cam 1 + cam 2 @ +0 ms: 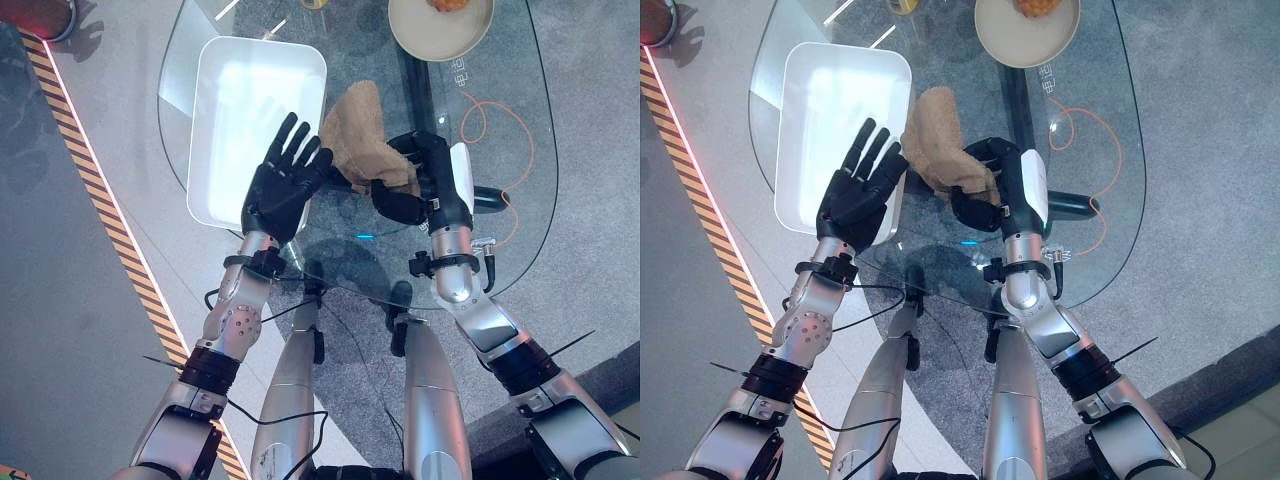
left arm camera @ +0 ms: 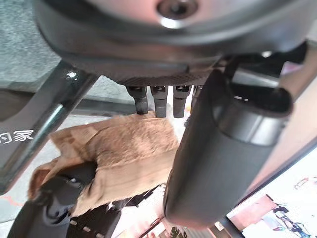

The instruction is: Wipe the table with a cloth and put it in the basket.

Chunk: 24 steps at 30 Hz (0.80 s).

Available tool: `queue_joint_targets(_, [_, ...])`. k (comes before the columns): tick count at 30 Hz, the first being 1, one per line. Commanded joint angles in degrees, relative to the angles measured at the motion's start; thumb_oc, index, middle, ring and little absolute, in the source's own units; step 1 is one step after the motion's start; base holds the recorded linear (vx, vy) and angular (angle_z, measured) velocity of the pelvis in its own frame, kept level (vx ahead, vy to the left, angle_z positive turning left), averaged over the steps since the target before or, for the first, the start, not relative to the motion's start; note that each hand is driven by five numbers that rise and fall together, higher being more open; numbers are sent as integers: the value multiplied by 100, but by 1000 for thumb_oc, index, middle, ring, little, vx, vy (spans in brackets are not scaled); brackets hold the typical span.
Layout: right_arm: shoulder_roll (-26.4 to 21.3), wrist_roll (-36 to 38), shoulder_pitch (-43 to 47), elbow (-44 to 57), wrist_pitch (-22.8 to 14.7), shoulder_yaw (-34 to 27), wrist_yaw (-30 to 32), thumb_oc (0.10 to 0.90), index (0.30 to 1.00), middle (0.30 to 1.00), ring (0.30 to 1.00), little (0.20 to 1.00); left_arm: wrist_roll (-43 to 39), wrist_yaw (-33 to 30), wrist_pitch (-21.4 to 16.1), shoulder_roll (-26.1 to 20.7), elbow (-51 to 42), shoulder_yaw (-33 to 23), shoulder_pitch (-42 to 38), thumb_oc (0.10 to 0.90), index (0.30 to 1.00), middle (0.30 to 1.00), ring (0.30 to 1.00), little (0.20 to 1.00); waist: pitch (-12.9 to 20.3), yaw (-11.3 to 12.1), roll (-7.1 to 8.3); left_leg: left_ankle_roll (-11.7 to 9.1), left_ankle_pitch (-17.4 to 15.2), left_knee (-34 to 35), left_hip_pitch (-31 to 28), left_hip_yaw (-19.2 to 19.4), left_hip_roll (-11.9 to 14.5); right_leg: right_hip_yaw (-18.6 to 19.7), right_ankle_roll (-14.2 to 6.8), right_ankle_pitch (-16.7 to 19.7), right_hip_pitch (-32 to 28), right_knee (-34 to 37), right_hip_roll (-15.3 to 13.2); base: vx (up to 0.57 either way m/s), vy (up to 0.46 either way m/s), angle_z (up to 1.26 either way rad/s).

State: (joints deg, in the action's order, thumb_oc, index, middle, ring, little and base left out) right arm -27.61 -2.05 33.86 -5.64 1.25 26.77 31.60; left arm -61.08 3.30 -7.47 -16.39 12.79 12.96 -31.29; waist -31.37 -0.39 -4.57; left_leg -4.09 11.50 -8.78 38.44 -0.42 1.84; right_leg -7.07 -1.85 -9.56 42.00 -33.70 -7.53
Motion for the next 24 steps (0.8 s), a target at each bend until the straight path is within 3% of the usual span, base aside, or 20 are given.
queue_joint_targets(1, [252, -56, 968, 1421, -707, -88, 83, 100, 300, 300, 300, 200, 49, 243, -225, -132, -497, 49, -608, 800, 900, 900, 900, 900, 157, -49, 196, 215, -891, -519, -259, 412, -301, 70, -224, 891, -366, 1395, 351, 0, 0, 0])
queue_joint_targets(17, [307, -8, 1126, 1450, -568, 62, 14, 100, 300, 300, 300, 200, 243, 151, -176, -59, -393, 173, -795, 800, 900, 900, 900, 900, 157, -53, 219, 201, -885, -478, -288, 405, -294, 61, -221, 873, -397, 1418, 361, 0, 0, 0])
queue_joint_targets(24, [313, -58, 1136, 1459, -574, 65, 135, 100, 300, 300, 300, 200, 490, -209, -412, -41, -295, 107, -822, 800, 900, 900, 900, 900, 157, -54, 231, 192, -883, -480, -284, 397, -303, 59, -214, 857, -387, 1403, 380, 0, 0, 0])
